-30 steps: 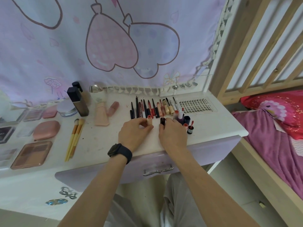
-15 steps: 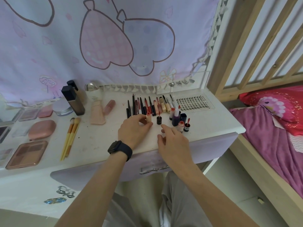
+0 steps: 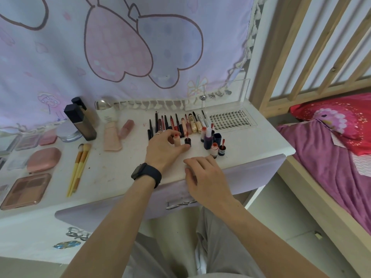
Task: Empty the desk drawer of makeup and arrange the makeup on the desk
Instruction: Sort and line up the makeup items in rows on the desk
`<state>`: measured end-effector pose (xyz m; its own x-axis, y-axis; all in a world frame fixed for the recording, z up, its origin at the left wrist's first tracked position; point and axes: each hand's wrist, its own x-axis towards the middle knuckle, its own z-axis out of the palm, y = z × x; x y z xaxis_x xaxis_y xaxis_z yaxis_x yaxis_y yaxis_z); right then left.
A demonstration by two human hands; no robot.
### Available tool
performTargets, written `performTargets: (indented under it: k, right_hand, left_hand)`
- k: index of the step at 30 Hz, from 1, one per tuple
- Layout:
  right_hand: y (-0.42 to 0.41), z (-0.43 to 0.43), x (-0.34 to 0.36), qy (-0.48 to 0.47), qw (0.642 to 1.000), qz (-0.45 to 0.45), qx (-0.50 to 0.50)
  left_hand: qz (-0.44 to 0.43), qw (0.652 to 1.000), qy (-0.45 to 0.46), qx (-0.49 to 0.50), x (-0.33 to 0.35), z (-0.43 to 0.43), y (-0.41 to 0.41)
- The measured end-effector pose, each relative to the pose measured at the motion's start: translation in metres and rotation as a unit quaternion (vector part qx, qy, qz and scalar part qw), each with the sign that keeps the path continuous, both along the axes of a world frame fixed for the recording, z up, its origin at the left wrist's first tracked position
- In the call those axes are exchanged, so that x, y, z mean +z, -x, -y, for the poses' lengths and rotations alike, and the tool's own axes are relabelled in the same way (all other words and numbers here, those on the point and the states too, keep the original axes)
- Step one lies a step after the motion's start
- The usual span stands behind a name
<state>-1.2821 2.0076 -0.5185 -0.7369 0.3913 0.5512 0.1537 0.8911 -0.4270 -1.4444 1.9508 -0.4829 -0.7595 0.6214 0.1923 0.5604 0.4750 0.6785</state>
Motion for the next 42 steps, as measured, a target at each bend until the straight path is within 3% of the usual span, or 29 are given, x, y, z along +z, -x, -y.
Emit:
performTargets:
  k: [23, 32, 38, 42]
  right_hand:
    - [0.000, -0.012, -0.014, 0.018, 0.999, -0.041, 0.026]
    - [-0.001, -0.012, -0.012, 0.024, 0.999, -0.026, 0.027]
    - [-0.002, -0.008, -0.010, 0.004, 0.999, -0.028, 0.018]
    - [0.004, 0.002, -0.010, -0.057, 0.997, -0.043, 0.032]
  left_hand:
    - [0.044, 0.998, 0.044, -0.029, 0.004, -0.024, 0.000]
    - [0.013, 0.997, 0.062, -0.043, 0.009, -0.014, -0.004]
    - [-0.018, 0.998, 0.045, -0.042, 0.014, 0.027, 0.004]
    - [-0.034, 0.999, 0.032, 0.016, 0.014, 0.071, 0.023]
